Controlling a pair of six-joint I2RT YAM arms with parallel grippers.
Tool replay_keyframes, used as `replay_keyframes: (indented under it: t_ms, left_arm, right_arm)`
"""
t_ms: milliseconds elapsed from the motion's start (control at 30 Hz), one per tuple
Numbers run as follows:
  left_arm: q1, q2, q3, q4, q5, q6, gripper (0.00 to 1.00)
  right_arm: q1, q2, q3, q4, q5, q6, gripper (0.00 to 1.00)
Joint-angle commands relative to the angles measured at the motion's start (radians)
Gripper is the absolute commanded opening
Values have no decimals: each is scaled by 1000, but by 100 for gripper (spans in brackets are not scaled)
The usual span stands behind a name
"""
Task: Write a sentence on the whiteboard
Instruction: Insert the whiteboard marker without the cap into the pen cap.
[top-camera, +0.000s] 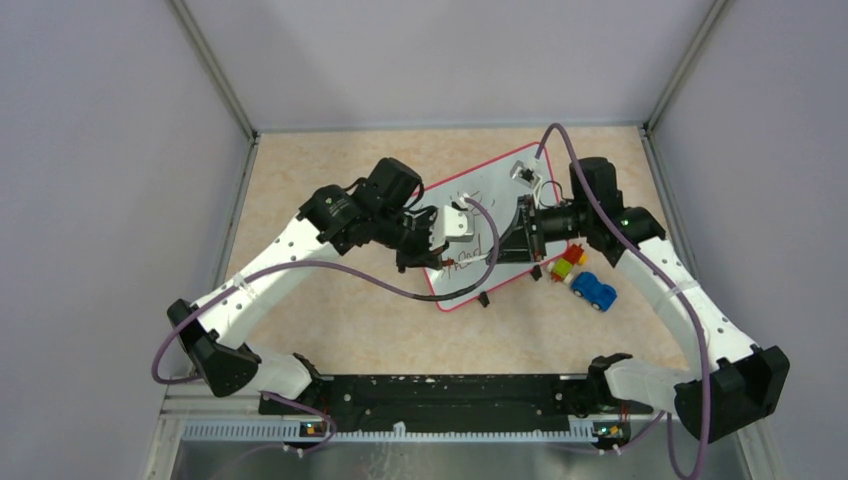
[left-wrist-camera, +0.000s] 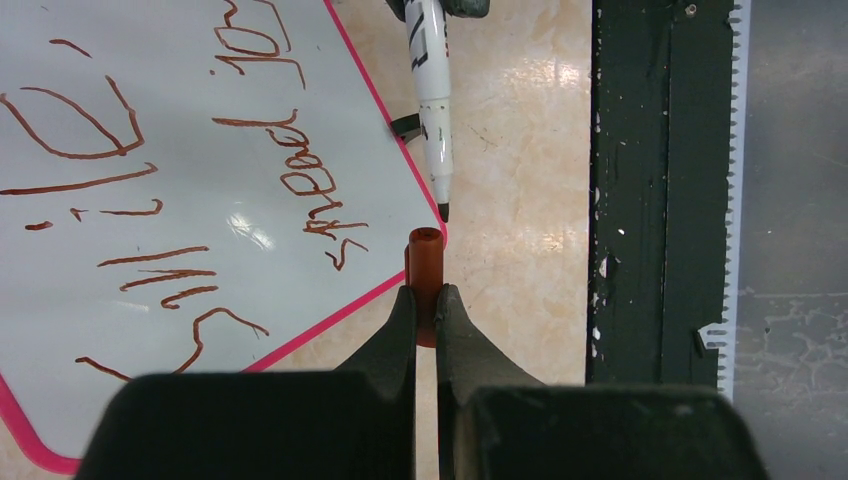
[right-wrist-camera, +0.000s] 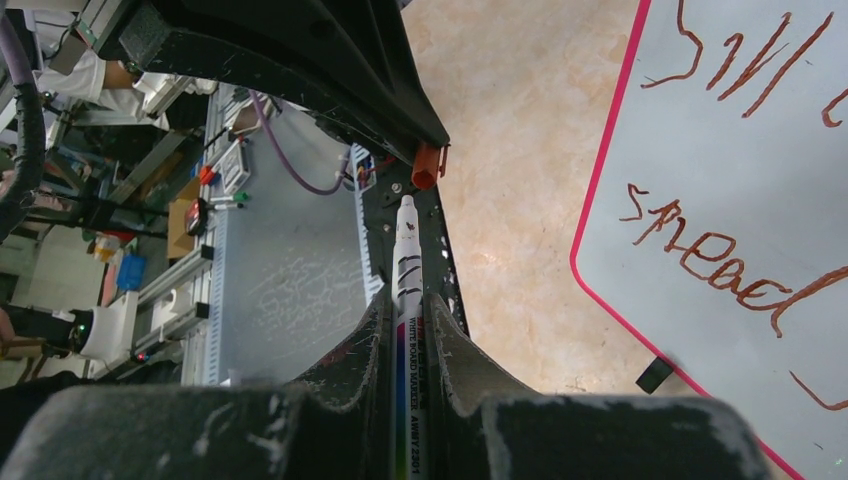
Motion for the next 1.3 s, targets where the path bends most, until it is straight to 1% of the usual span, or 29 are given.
replay_keyframes:
  t_ms: [0, 433, 600, 800, 1033, 1200, 1233, 1267]
  left_arm:
    - [-6, -9, 36, 21, 23, -12, 0]
    - [-13, 5, 59, 21, 53, -21, 0]
    - [-15, 34, 77, 38, 33, -74, 0]
    - [-23, 72, 106, 58, -34, -126, 0]
    - [-49, 92, 144, 61, -61, -124, 0]
    - [-63, 91, 148, 100, -77, -132, 0]
    - [-62, 92, 154, 106, -83, -141, 1]
    - [-62, 92, 165, 107, -91, -148, 6]
  right_arm:
    - [16, 4, 4, 44, 9, -5, 0]
    - [34, 25, 6, 69, 25, 3, 0]
    - [53, 36, 17, 64, 48, -7, 0]
    - [74, 56, 10, 80, 88, -6, 0]
    - [90, 64, -23, 171, 126, 35, 0]
    - [91, 75, -75, 284, 87, 91, 0]
    - [91, 77, -77, 297, 84, 95, 0]
    - [91, 78, -77, 307, 80, 99, 0]
